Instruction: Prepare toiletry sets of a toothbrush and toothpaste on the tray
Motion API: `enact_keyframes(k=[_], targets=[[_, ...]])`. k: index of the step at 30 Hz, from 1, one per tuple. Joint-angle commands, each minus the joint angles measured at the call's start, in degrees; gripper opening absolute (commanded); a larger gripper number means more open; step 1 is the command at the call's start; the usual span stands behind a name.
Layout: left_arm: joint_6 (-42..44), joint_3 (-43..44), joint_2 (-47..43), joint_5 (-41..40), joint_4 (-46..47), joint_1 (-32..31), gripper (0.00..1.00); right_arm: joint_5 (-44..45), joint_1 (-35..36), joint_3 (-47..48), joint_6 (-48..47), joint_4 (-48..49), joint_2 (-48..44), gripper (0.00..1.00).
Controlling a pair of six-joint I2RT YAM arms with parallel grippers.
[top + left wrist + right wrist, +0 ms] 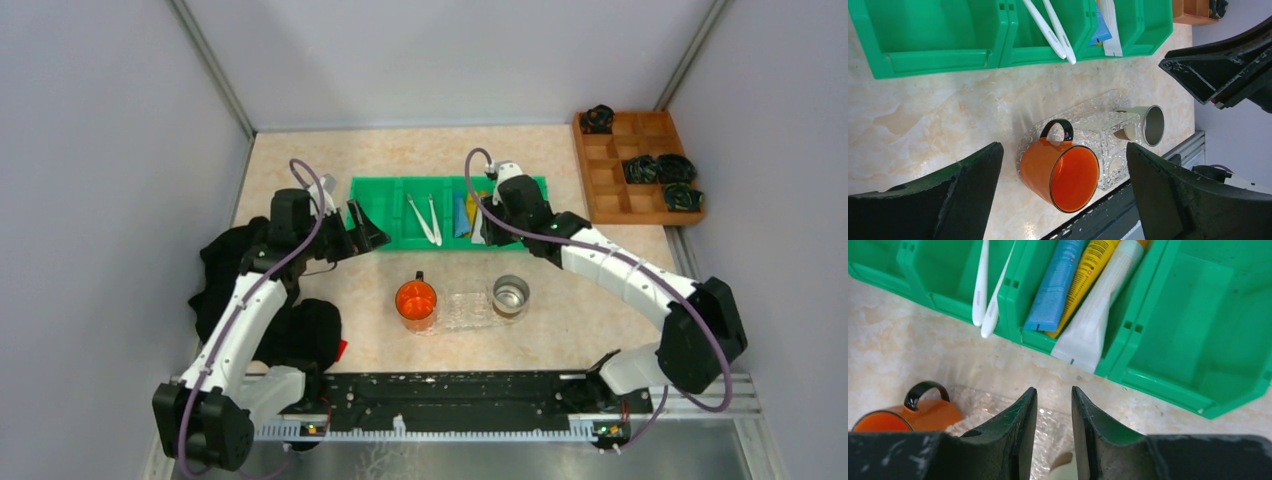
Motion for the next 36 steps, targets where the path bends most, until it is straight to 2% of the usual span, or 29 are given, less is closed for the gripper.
enact_keyframes(k=[1, 10, 22, 26, 31, 34, 36], targets=[[0.03, -0.28, 1.01, 1.26, 2.44, -0.25, 0.99, -1.14, 0.38, 2.83, 6.54, 10.39, 3.68, 0.32], [0.70, -1.14, 0.68, 2.59, 2.90, -0.25, 0.99, 0.89, 0.34, 2.23, 17.95, 20.55, 14.01, 0.35], [1.08, -1.38, 2.12, 4.15, 3.83, -0.25, 0.99, 4.81, 0.24, 8.60, 21.34, 17.71, 21.42, 0.35], [0.94, -1.15, 2.55, 4.26, 3.87, -0.24, 0.99, 5.14, 0.11, 9.50, 21.62, 16.28, 22.69, 0.32], [0.66, -1.10, 2.57, 4.23, 4.24, -0.19, 0.99, 4.67, -0.06, 7.04, 21.82, 17.99, 21.94, 0.18], [0.70, -1.05, 2.32, 4.00, 3.88, -0.24, 0.99, 4.78, -0.03, 6.34, 21.60, 17.27, 20.88, 0.21], [0.74, -1.24, 1.97, 3.97, 3.81, -0.21, 0.99, 5.95, 0.01, 4.65, 21.38, 17.51, 18.71, 0.30]])
